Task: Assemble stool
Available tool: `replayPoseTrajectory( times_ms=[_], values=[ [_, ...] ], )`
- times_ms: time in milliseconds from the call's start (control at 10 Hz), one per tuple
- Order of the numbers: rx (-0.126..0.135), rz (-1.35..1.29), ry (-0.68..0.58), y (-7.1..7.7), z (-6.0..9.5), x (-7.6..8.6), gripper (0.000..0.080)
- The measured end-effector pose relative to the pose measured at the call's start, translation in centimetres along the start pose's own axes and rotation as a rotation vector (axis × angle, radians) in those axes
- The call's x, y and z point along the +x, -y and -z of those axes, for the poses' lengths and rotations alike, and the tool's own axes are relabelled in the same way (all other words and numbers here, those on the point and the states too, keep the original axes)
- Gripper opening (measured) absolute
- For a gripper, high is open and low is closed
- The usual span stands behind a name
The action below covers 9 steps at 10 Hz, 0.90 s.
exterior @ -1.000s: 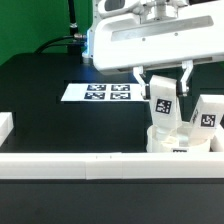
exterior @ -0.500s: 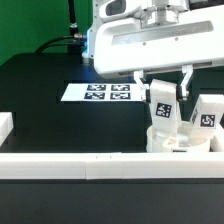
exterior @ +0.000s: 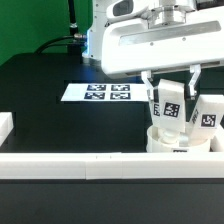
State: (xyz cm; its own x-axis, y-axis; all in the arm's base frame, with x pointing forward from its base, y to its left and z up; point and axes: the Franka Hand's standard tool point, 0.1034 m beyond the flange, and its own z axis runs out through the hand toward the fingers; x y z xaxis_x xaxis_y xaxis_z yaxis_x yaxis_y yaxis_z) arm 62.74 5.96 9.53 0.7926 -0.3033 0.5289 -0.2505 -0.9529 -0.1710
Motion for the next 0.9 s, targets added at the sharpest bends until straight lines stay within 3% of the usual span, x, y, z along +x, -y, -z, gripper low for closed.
replayPoseTrajectory(
  times_ms=[900],
  values=[
    [-0.013,-0.006,0.016,-0.7,-0.7,-1.2,0.0324]
  ],
)
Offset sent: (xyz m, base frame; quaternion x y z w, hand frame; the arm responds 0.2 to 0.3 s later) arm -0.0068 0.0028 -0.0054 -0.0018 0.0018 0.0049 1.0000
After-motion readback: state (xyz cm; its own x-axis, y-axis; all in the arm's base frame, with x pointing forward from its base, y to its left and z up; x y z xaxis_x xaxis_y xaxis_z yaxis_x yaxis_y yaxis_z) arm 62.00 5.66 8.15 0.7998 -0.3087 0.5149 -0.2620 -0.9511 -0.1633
